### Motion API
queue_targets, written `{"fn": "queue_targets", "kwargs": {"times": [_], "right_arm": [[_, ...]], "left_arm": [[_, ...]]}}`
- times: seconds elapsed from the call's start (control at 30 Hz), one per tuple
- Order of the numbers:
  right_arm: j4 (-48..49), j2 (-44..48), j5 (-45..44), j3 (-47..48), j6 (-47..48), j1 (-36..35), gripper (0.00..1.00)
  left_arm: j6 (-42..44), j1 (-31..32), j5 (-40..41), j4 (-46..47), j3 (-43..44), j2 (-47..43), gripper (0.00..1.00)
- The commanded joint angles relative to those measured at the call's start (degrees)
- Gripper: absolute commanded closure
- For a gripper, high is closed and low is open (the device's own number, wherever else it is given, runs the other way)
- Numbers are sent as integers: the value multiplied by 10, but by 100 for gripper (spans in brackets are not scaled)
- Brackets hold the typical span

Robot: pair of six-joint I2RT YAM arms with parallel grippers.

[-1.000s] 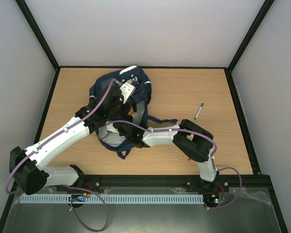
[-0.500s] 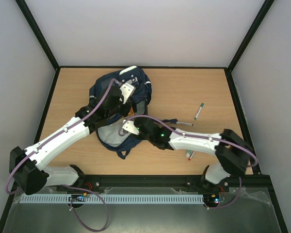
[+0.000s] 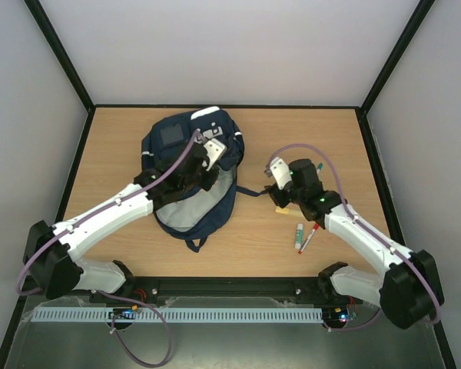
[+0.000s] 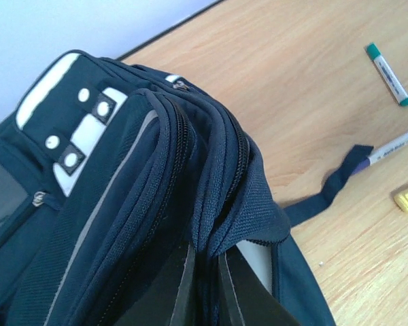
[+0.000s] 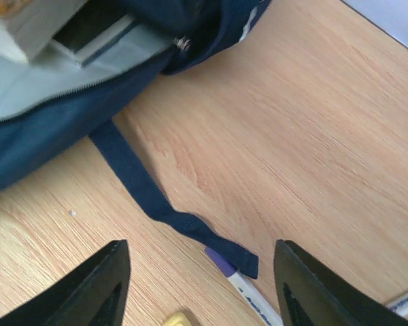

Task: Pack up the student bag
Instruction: Place the book in the student bag.

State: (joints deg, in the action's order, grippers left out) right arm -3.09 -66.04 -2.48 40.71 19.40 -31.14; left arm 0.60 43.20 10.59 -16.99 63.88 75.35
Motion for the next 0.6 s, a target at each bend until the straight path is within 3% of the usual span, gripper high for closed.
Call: {"fn": "queue_targets", "kwargs": {"times": [0.0,0.2,0.23,0.27,0.47,0.57], "right_arm": [[-41,52,101,5,-65,52,39],[-84,101,148,56,-61,53,22],[-89,103,147,67,-61,53,16],[-90,104,144,75,-63,54,2],[-84,68,75,70,-96,53,0],[-88,53,53,64,-99,53,1]], "left_arm": [[-2,39,52,37,18,43,94],[-31,62,79,-10,44,106,94],[-38,64,80,-9,40,109,94],[-41,65,82,-8,32,113,94],[-83,72,86,-7,-3,149,92],[-99,77,87,-10,-16,161,84]]}}
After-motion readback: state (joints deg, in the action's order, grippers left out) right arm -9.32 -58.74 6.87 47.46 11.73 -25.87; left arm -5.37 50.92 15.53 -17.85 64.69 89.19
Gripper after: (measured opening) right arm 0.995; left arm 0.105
